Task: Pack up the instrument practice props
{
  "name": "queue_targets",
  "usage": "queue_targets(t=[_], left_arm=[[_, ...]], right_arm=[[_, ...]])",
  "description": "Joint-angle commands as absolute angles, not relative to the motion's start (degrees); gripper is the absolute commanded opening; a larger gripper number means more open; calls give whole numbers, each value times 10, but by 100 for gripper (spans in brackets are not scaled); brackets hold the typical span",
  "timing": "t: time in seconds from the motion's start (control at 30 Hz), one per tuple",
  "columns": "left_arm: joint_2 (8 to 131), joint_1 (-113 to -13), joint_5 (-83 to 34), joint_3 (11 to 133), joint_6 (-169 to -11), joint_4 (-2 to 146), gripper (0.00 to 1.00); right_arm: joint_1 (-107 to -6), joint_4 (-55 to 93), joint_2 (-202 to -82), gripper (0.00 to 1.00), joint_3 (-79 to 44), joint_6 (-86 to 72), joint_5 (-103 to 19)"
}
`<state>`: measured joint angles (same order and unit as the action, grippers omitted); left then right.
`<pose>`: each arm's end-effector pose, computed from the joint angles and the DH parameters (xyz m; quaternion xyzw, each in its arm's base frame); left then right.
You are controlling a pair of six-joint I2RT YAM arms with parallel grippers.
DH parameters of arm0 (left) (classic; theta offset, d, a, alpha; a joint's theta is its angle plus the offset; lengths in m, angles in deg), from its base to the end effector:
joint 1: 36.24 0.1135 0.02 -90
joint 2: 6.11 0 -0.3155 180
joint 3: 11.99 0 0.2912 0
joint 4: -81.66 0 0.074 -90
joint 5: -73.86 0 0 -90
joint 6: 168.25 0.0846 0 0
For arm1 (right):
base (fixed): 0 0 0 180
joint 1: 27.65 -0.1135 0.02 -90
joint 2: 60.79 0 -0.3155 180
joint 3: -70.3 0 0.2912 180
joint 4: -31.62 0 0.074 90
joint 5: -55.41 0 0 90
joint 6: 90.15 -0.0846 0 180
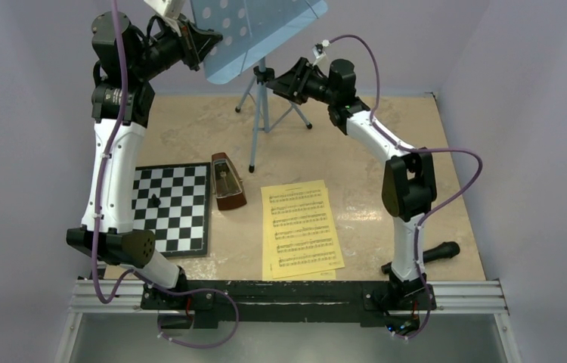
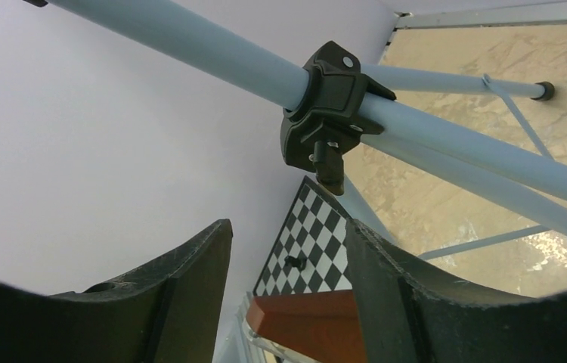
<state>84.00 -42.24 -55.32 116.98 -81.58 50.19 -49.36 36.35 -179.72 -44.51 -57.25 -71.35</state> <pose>0.3781 -0.0935 0.6297 0.2663 0.6158 -0.2781 0.6874 0.5432 0.2708 0.3702 -0.0107 0.7040 0.5996 0.3805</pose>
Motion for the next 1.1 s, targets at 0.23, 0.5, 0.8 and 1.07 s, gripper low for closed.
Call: queue_targets(t=[0.23,0.5,0.8,1.07], left_arm=[[855,-422,-564,1180,-770,455,0],[856,-422,-569,1181,-773,456,0],[859,-423,-574,1180,-777,460,0],[860,-422,-577,1181,-776,459,0]], right_arm=[[-500,358,-1821,40,-514,-547,-672],[-499,331,-1842,35,-535,-511,-662],[-494,311,-1834,38,-537,-476,-661],[-493,242,-1840,35,-567,-455,-648]])
